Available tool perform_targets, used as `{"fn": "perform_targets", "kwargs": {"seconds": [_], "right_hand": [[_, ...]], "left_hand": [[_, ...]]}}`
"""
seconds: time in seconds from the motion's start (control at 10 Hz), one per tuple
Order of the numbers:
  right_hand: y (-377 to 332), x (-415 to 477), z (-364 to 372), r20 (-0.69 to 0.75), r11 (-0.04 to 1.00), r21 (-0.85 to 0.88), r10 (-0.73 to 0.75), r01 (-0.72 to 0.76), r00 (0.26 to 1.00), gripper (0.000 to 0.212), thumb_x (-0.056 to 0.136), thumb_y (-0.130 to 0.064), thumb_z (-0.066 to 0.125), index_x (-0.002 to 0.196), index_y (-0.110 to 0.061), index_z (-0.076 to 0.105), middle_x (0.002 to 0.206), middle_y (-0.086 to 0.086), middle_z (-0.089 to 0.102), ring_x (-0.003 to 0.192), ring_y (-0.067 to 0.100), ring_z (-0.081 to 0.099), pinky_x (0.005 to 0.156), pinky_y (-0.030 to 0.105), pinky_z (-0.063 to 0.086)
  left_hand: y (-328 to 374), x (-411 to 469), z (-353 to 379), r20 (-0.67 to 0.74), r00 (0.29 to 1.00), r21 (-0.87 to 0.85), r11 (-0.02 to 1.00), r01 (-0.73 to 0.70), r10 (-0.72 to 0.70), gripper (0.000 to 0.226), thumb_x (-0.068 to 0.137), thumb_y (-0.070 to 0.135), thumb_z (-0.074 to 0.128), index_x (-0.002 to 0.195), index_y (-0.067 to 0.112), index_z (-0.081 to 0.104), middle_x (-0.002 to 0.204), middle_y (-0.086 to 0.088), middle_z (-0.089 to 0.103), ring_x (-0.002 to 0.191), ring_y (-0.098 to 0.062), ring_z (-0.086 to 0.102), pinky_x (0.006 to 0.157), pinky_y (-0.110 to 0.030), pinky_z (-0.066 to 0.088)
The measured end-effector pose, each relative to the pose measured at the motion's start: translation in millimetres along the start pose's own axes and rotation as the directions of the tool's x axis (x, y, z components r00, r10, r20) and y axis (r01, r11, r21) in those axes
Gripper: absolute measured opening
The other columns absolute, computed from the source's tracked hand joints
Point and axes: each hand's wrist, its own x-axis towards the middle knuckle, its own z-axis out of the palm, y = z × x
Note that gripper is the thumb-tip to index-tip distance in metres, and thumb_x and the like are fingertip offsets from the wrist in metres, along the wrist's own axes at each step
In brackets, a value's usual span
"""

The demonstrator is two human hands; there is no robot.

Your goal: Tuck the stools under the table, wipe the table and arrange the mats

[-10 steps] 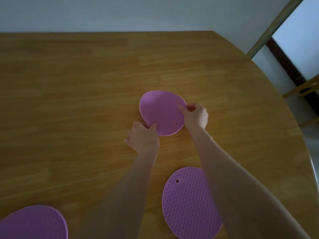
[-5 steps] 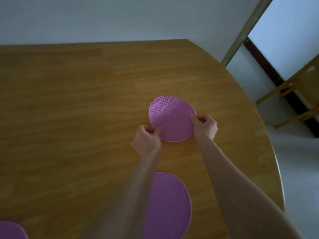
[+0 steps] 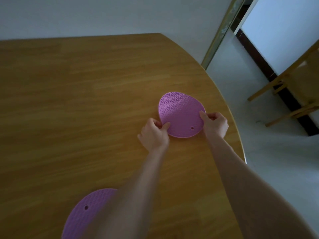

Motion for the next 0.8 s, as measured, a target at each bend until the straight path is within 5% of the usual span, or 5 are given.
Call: {"fn": "perform_targets", "kwargs": {"seconds": [0.8], "right_hand": [[17.0,45.3,-13.5,-0.013,0.982,-0.173,-0.081,0.078,0.997,0.023,0.079,-0.042,0.071,0.083,-0.021,0.063,0.087,-0.004,0.062,0.099,0.023,0.058,0.096,0.042,0.042]], "left_hand": [[22.2,-2.2,39.2,-0.051,0.999,0.159,0.987,0.012,-0.004,0.027,0.08,0.041,0.07,0.091,0.022,0.055,0.1,0.001,0.066,0.106,-0.023,0.055,0.091,-0.036,0.029]]}}
